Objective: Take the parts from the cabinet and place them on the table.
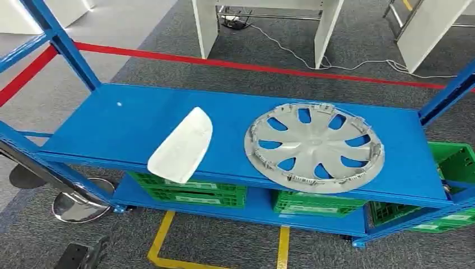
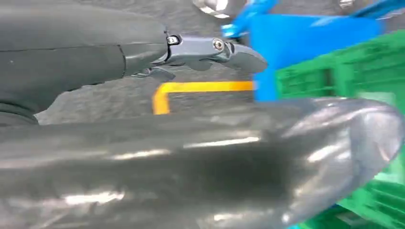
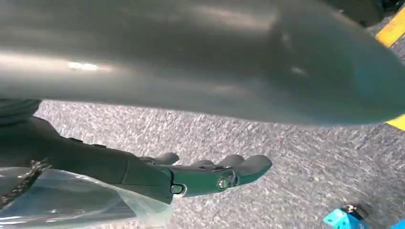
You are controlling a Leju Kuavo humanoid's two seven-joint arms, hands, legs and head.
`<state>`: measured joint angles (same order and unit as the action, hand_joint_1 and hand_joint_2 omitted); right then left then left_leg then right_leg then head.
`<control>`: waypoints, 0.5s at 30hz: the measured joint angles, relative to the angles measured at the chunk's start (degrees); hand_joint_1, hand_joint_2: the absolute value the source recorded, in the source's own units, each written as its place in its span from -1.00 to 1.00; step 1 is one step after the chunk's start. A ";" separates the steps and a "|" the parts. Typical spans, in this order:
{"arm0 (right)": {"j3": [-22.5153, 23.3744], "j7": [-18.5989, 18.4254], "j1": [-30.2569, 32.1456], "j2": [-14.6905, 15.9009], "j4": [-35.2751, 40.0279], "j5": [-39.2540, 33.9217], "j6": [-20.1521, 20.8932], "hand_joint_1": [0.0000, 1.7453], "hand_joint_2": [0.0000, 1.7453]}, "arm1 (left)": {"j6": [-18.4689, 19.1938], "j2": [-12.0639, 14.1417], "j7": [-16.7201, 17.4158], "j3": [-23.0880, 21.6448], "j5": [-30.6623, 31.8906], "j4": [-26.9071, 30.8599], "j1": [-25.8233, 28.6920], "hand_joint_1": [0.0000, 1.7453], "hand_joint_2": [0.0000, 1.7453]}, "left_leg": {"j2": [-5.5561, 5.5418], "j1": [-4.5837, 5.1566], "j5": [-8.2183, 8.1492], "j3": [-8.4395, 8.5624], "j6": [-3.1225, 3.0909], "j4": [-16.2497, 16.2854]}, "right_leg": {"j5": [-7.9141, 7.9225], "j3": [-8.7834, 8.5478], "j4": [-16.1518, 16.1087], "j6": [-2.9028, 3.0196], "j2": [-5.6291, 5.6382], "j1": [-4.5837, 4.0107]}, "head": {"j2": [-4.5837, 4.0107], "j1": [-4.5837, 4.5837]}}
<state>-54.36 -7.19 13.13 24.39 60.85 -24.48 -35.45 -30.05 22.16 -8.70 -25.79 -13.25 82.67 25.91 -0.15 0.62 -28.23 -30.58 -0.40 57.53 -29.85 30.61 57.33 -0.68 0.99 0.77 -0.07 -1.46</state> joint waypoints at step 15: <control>0.24 -4.59 4.42 1.01 6.50 6.82 -3.11 -1.00 -1.00 | 0.83 1.77 -8.18 4.48 9.56 27.45 5.79 -1.00 -1.00 | 0.00 0.01 0.00 -0.06 0.00 0.00 | 0.01 -0.55 0.01 0.01 0.01 0.01 | 0.00 0.00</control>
<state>-54.12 -11.78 17.55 25.40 67.34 -17.66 -38.56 -29.22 23.93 -16.88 -21.31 -3.69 110.12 31.71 -0.15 0.62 -28.23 -30.64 -0.40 57.53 -29.84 30.06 57.33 -0.67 1.00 0.77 -0.07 -1.46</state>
